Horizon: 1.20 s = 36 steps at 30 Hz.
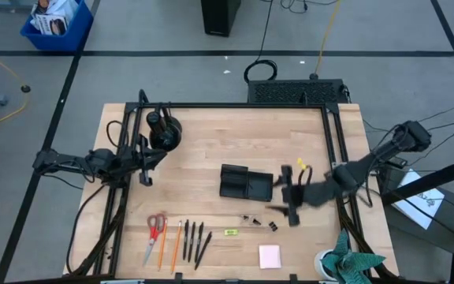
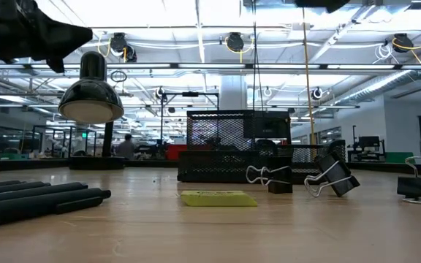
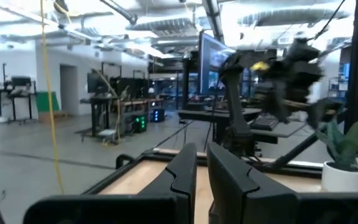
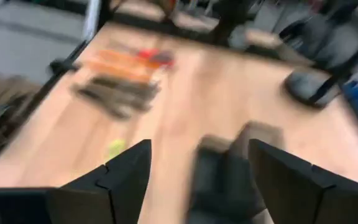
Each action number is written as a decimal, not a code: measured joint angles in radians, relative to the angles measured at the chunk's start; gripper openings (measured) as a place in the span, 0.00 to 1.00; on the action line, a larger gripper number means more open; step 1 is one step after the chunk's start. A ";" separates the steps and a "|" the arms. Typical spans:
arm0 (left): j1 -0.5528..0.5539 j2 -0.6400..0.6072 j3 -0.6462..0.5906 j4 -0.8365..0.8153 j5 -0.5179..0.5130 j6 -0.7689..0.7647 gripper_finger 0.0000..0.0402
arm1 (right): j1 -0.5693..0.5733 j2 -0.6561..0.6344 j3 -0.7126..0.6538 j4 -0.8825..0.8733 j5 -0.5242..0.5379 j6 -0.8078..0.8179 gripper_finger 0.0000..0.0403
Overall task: Pick and place office supplies into organizer
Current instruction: Put the black binder clip into the black desk organizer
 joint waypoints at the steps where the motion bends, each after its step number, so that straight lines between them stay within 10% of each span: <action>1: 0.000 0.000 0.000 -0.002 0.000 -0.001 0.12 | 0.034 0.021 0.032 -0.043 0.005 0.039 0.66; 13: 0.000 0.000 0.000 -0.003 0.001 0.002 0.12 | 0.241 0.245 0.098 -0.216 0.045 0.539 0.65; 36: 0.000 0.000 0.000 -0.001 0.001 0.015 0.12 | 0.170 0.512 0.098 -0.162 -0.005 0.962 0.61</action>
